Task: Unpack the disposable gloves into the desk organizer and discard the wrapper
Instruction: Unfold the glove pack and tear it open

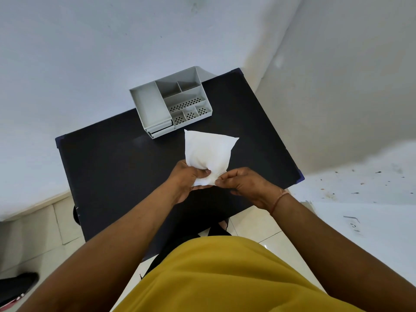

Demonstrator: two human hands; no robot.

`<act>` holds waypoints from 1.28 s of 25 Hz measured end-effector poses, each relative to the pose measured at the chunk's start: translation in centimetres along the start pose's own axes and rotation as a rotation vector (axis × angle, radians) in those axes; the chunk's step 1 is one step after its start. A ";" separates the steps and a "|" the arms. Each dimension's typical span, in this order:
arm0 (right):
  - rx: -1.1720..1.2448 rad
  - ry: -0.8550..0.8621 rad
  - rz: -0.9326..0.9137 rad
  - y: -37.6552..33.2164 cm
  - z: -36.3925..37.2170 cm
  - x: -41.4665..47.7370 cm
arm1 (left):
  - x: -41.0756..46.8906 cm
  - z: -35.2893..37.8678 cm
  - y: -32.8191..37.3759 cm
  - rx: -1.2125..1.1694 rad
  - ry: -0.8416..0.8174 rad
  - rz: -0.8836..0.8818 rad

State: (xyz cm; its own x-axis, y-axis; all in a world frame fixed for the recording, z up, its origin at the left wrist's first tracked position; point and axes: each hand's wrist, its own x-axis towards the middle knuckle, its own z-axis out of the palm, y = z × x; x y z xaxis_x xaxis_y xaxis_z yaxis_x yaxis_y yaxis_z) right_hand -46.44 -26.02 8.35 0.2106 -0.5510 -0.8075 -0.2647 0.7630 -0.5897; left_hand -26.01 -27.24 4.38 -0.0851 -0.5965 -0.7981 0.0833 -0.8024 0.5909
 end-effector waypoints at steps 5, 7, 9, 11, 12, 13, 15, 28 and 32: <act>-0.032 -0.028 -0.062 -0.5 0.5 -0.5 | -0.5 -1.1 0.5 -0.068 -0.089 0.009; 0.055 0.031 -0.043 -0.7 1.3 -0.3 | -0.7 -1.6 0.7 -0.073 -0.140 0.020; 0.216 0.078 0.016 -0.7 2.1 0.0 | -1.0 -1.9 0.8 -0.076 -0.140 0.006; 0.305 0.076 0.046 -0.6 2.9 0.0 | -1.2 -2.1 0.8 -0.100 -0.082 -0.022; 0.276 0.068 0.025 -0.6 3.2 -0.1 | -1.3 -2.2 0.8 -0.119 -0.062 -0.033; 0.213 0.065 -0.013 -0.6 3.4 -0.2 | -1.4 -2.2 0.7 -0.138 -0.055 -0.038; 0.116 0.064 -0.073 -0.4 3.7 -0.7 | -1.5 -2.3 0.4 -0.160 -0.063 -0.041; 0.336 0.083 -0.004 0.5 4.7 -1.2 | -2.3 -3.6 -0.3 -0.117 -0.152 -0.017; 0.412 0.043 0.061 0.9 5.4 -1.2 | -1.7 -3.7 -0.4 -0.009 -0.087 0.028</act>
State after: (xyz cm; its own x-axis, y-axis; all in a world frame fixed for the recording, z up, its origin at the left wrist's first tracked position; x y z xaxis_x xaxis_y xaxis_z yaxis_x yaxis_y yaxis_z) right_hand -41.89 -22.87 8.91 0.1649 -0.5078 -0.8455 0.1246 0.8611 -0.4929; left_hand -22.27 -25.87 5.06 -0.1688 -0.6184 -0.7675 0.0956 -0.7853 0.6117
